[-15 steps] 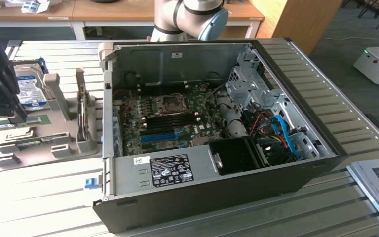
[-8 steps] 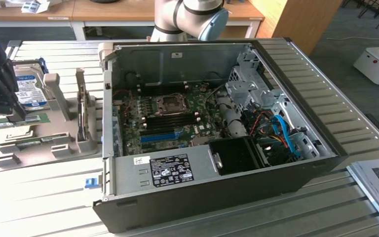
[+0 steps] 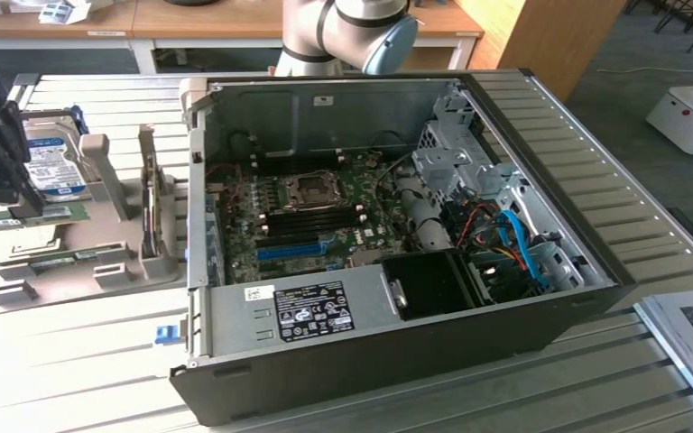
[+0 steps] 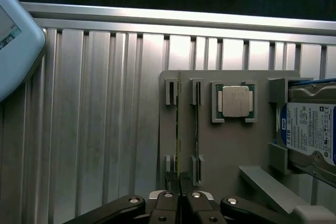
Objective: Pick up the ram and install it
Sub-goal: 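Pick up the ram and move it above insertion slot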
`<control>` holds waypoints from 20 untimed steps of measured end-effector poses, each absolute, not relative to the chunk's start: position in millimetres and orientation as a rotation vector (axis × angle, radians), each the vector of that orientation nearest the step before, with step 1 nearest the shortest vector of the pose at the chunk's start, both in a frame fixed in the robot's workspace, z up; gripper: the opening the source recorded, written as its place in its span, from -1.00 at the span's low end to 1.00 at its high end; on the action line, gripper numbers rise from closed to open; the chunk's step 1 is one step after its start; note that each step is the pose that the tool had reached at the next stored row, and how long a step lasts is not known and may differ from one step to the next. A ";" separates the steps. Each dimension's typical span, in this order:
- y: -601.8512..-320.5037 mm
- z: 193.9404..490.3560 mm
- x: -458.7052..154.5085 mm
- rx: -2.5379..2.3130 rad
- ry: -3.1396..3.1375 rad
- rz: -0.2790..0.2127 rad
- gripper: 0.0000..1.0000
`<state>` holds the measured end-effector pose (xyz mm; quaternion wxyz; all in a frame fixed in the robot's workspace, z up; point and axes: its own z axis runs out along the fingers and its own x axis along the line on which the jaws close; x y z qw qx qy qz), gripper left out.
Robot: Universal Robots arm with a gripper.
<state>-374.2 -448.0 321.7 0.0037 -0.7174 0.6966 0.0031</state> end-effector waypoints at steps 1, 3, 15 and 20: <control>-448.0 322.7 -374.1 -2.248 2.184 0.010 -0.76; -448.0 324.5 -374.1 -2.246 2.186 0.010 -0.76; -448.0 336.6 -374.1 -2.237 2.195 0.010 -0.76; -448.0 342.7 -374.1 -2.234 2.198 0.010 -0.76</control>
